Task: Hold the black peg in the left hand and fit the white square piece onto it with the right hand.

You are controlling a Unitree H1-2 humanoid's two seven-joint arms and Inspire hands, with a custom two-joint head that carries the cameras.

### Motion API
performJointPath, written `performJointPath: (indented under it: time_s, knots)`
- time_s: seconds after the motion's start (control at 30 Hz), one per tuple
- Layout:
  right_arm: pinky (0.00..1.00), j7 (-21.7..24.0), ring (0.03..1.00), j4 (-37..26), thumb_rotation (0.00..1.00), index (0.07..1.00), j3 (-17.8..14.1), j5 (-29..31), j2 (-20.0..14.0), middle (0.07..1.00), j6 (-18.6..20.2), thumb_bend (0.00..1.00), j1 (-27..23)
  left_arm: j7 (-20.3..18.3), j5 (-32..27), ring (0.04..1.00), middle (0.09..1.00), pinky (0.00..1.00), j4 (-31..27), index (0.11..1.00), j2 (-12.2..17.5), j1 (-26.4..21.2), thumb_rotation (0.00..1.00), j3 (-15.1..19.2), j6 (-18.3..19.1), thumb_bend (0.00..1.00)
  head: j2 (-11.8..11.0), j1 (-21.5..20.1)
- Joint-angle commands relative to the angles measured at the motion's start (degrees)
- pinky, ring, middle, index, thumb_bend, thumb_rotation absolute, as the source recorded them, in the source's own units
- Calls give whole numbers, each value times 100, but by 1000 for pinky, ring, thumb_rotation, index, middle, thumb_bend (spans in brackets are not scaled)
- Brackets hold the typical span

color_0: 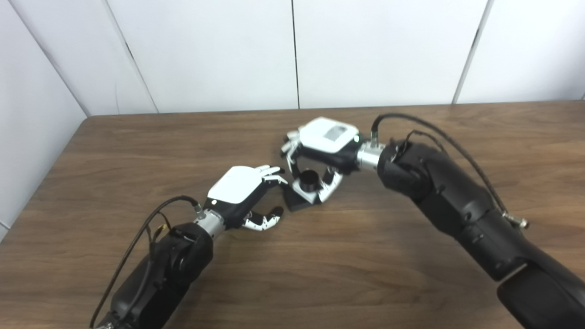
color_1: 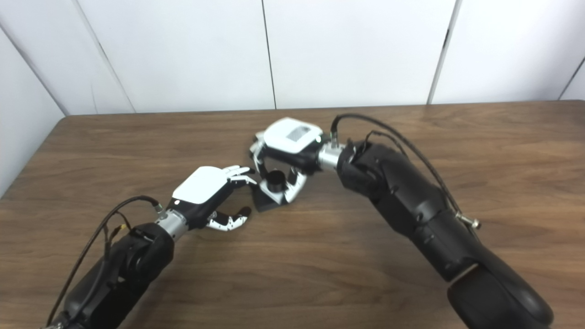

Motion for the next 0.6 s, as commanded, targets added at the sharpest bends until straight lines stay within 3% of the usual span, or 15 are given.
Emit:
performJointPath:
  time_s: [0.0, 0.57]
  knots:
    - [914, -80, 916, 69, 142, 482, -6, -41, -31, 827, 11, 519, -102, -191, 70, 892, 896, 772, 292, 690, -58, 232, 274, -142, 48, 765, 2, 4]
    - [918, -217, 916, 68, 143, 482, 2, 26, -105, 832, 42, 518, -25, 1142, 258, 770, 780, 744, 1012, 592, -803, 169, 386, 120, 172, 824, -19, 4]
